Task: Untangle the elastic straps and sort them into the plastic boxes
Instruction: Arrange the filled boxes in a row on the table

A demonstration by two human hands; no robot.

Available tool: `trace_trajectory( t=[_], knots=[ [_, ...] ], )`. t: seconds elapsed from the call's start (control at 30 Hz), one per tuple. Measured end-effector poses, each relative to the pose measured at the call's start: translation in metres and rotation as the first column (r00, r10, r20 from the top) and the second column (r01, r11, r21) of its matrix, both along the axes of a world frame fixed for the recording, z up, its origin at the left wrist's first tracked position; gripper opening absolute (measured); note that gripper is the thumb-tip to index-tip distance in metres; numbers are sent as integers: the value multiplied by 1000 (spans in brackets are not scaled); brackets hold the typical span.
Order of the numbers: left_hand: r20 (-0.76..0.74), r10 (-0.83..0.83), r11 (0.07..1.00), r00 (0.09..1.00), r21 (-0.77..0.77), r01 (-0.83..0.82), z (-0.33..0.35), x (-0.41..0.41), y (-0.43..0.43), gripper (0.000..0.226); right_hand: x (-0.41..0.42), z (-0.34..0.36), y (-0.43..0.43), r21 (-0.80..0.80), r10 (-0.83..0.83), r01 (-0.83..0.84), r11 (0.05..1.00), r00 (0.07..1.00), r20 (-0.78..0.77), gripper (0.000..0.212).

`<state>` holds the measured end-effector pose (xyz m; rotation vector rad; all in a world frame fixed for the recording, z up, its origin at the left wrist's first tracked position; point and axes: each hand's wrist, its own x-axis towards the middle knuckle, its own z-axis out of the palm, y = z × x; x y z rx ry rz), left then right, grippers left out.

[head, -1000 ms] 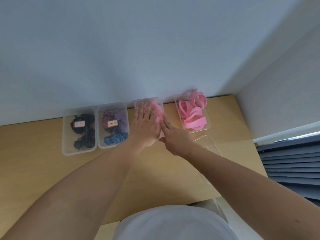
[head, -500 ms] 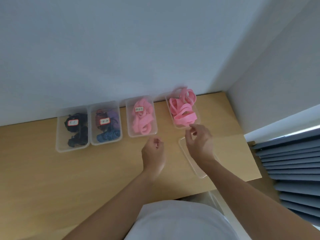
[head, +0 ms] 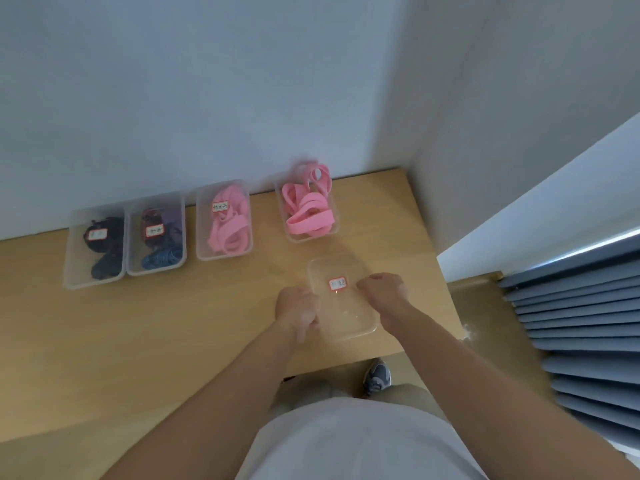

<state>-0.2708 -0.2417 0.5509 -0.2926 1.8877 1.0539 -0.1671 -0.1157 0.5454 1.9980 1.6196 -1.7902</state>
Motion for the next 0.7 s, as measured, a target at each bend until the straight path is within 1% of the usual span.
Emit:
trace_trajectory(
  t=[0.03, 0.1, 0.17, 0.23, 0.37, 0.43, 0.5, 0.57, 0.63, 0.7],
  knots=[
    [-60, 18, 1000, 998, 1, -18, -1, 6, -1, 24, 3, -2, 2, -14, 25, -25, 1000, 999, -25, 23],
    [-152, 38, 999, 988, -2, -39, 2, 15, -4, 23, 9, -6, 5, -24, 58, -60, 998, 995, -87, 26],
    [-200, 36, 999, 979, -9, -39, 5, 21, -5, 21, 13, -5, 9, -17, 84, -87, 996, 988, -129, 34],
    [-226, 51, 999, 973, 17, -49, 9, 24, -3, 18, 16, -4, 13, 18, 102, -100, 995, 982, -161, 34],
    [-299, 116, 988, 947, 130, -80, 20, 27, 7, 20, 14, 5, 24, 169, 105, -68, 983, 970, -220, 32],
    [-392, 144, 983, 909, 165, -85, 29, 24, 14, 24, 7, 14, 31, 249, 139, -74, 966, 957, -256, 41],
    [-479, 168, 978, 862, 190, -84, 39, 16, 24, 26, -5, 22, 39, 355, 220, -113, 928, 935, -277, 54],
    [-502, 191, 970, 844, 227, -85, 48, 2, 38, 25, -23, 31, 49, 460, 311, -172, 871, 918, -246, 63],
    [-501, 206, 964, 841, 253, -85, 58, -17, 52, 26, -47, 39, 61, 499, 349, -195, 844, 907, -237, 66],
    [-536, 162, 967, 828, 253, -26, 65, -40, 68, 22, -74, 44, 76, 508, 363, -217, 834, 908, -209, 65]
  ],
)
